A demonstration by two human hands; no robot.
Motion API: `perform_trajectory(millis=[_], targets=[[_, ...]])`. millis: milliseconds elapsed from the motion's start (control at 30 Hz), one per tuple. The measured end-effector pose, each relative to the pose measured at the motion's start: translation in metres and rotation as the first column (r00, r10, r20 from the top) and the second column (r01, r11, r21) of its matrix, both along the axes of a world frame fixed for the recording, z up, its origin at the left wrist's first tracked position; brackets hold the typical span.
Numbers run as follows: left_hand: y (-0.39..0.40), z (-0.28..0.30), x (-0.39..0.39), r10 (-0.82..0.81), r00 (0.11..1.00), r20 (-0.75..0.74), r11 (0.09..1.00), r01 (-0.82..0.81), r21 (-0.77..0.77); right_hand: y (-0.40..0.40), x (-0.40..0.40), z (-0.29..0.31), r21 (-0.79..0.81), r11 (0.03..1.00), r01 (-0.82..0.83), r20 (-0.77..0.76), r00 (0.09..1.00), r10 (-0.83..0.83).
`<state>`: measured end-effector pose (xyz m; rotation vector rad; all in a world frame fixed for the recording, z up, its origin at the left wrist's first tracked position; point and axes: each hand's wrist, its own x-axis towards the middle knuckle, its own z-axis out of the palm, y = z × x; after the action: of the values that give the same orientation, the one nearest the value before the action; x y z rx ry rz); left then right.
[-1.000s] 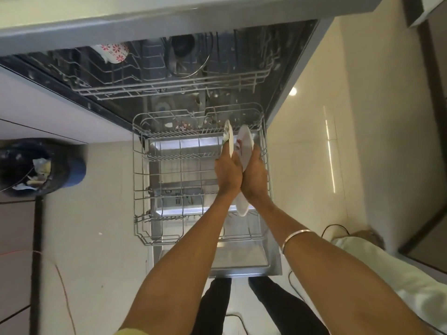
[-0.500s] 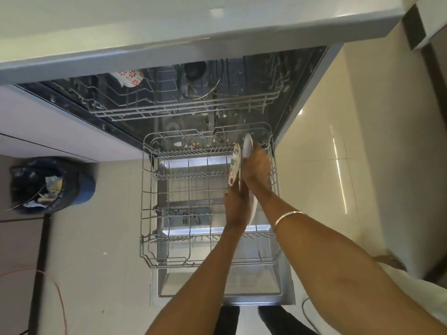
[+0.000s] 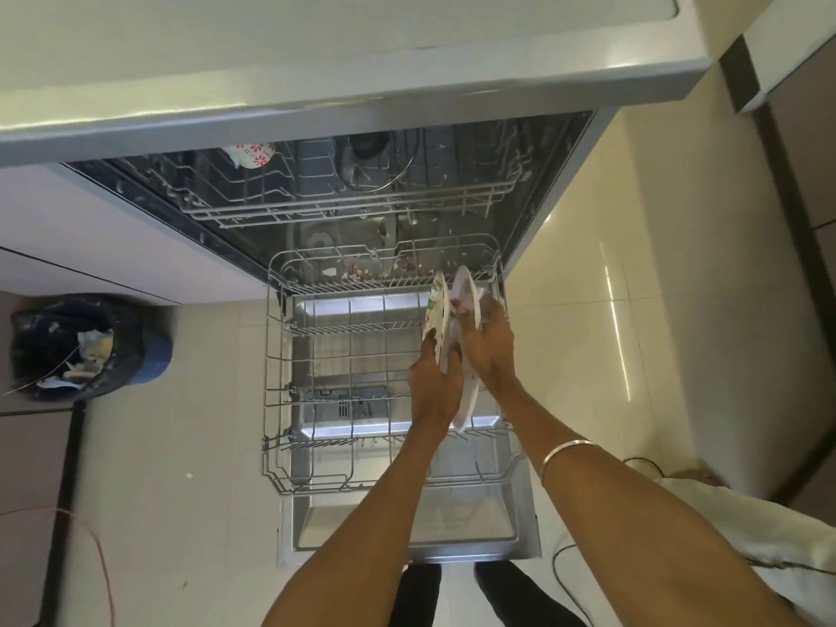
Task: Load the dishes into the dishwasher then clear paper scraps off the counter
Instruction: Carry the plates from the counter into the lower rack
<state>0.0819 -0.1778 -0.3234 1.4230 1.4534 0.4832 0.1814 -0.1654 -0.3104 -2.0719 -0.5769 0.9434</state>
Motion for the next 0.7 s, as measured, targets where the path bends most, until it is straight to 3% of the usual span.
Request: perform_trajectory(millis=[200,333,600,700], targets=[[-0.005,0.013,-0.009,-0.007,0.999,-0.035,0.997,0.004,-0.074,-0.019,-0.001,0.018,-0.092,0.995,-0.034,-0.023,0.999,0.032],[-0.01,0.033,-0.017,-0.056,0.997,-0.059,0.998,0.055,-0.016,-0.029,-0.004,0.033,-0.105,0.994,0.01,-0.082,0.996,-0.018],[-0.013,0.103,-0.043,-0.129,0.955,-0.266,0.983,0.158,0.09,-0.043,-0.007,0.128,-0.088,0.996,0.025,-0.066,0.997,-0.031],[-0.018,0.139,-0.055,-0.145,0.952,-0.269,0.98,0.176,0.095,-0.052,-0.01,0.171,-0.156,0.988,-0.014,-0.023,1.0,0.01]])
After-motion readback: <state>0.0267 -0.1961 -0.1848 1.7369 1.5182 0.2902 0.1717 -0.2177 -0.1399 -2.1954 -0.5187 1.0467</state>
